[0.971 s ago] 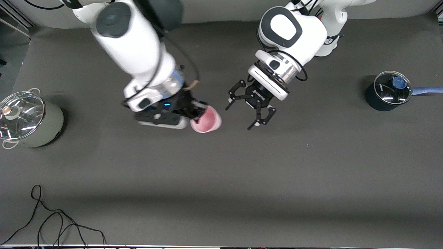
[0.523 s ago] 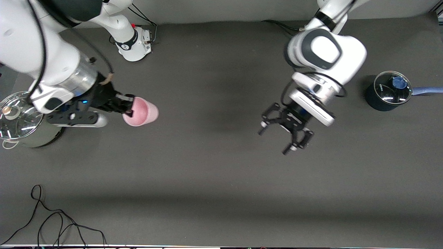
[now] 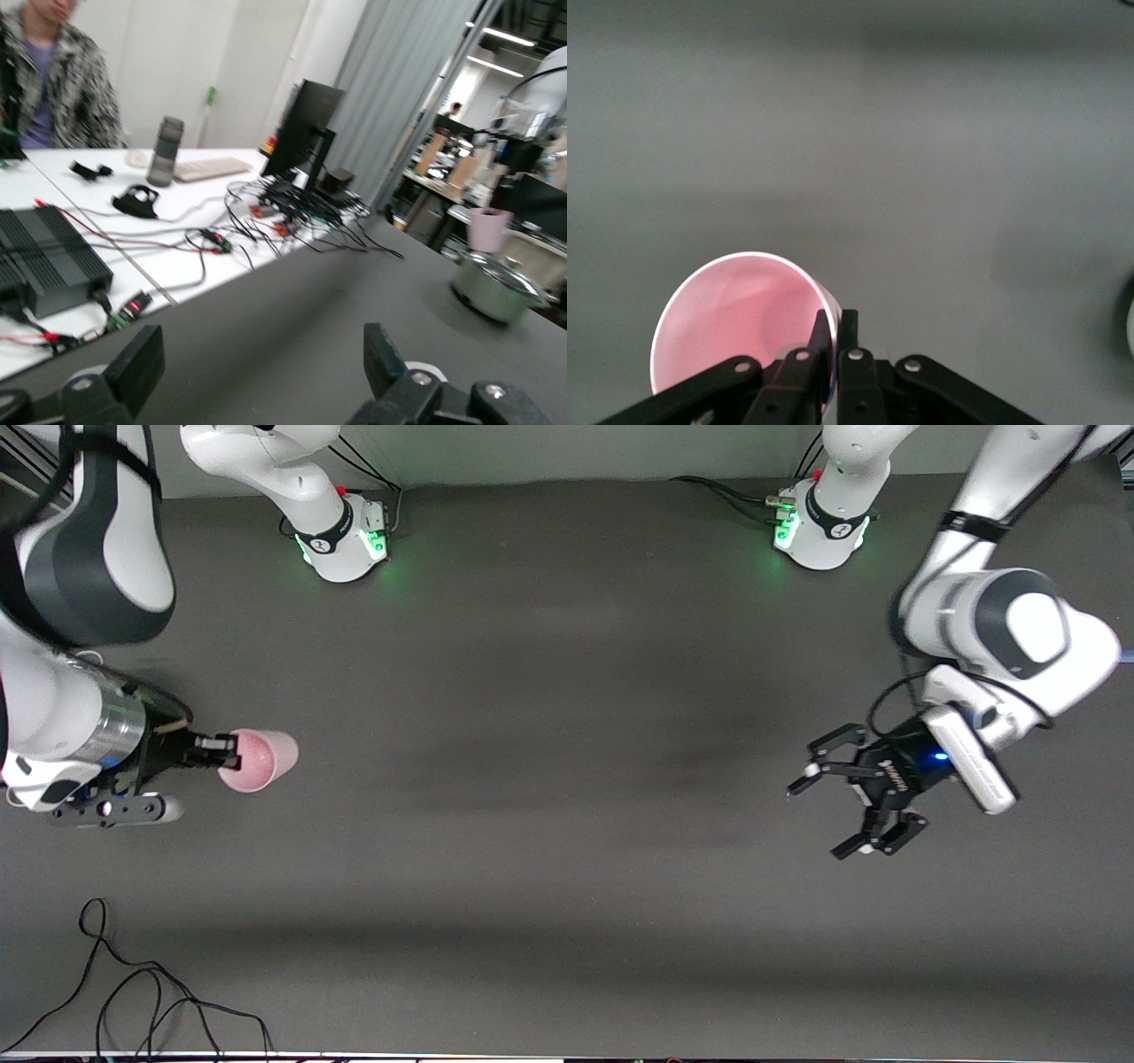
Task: Transfer pink cup from left to right arm
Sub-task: 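Lower the cup with the right gripper while the left gripper retracts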
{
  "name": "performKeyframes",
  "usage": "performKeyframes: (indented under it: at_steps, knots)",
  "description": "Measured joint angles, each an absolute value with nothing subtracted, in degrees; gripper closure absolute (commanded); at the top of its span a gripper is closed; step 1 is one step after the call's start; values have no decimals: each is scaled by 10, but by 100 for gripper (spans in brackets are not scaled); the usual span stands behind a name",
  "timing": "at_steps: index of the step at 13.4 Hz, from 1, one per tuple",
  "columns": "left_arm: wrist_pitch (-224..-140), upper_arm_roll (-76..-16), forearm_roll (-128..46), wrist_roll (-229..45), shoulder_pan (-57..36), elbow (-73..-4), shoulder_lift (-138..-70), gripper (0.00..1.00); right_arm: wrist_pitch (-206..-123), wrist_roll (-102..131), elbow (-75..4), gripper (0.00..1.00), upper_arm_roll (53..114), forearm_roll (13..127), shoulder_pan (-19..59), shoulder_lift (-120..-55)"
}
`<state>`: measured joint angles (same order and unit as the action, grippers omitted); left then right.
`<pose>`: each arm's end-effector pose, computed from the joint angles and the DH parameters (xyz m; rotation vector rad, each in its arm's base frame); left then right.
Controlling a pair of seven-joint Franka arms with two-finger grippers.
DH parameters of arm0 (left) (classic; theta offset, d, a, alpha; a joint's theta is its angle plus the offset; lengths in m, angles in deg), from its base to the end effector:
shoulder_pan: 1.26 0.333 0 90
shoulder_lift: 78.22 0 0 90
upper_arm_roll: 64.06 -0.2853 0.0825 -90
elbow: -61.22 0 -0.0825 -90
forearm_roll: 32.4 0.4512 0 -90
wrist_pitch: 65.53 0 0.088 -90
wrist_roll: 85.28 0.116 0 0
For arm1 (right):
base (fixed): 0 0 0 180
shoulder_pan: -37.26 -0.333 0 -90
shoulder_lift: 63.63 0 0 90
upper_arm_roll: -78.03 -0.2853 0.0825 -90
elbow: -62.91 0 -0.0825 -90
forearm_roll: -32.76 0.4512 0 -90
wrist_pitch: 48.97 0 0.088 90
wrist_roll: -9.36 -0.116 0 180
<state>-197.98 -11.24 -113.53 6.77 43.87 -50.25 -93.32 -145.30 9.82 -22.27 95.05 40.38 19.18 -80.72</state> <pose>0.6715 -0.0979 0.3697 1.8907 -0.6856 1.0862 0.6944 0.0456 0.4496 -3.0940 -0.0222 0.1404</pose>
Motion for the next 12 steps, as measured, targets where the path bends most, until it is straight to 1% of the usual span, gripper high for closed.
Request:
performKeyframes:
  at_steps: [1,3,7,9,10,12]
  knots:
    - [-1926,-112,-1060,3,468,-495,-933,0,-1512,108,-278,100,957,404,192,-798]
    - [-1833,-112,-935,-119,507,-457,-932,0,-1621,113,-382,100,958,404,190,-784]
    - [-1685,-110,-721,-313,543,-363,-930,0,-1808,113,-536,100,954,404,181,-779]
    - [-1610,-108,-606,-397,546,-308,-929,0,-1876,113,-591,100,951,404,180,-781]
    - [-1584,-104,-553,-432,545,-286,-927,0,-1896,113,-607,100,950,404,178,-782]
    - [-1555,-91,-448,-503,534,-263,-920,0,-1925,113,-626,100,949,404,170,-788]
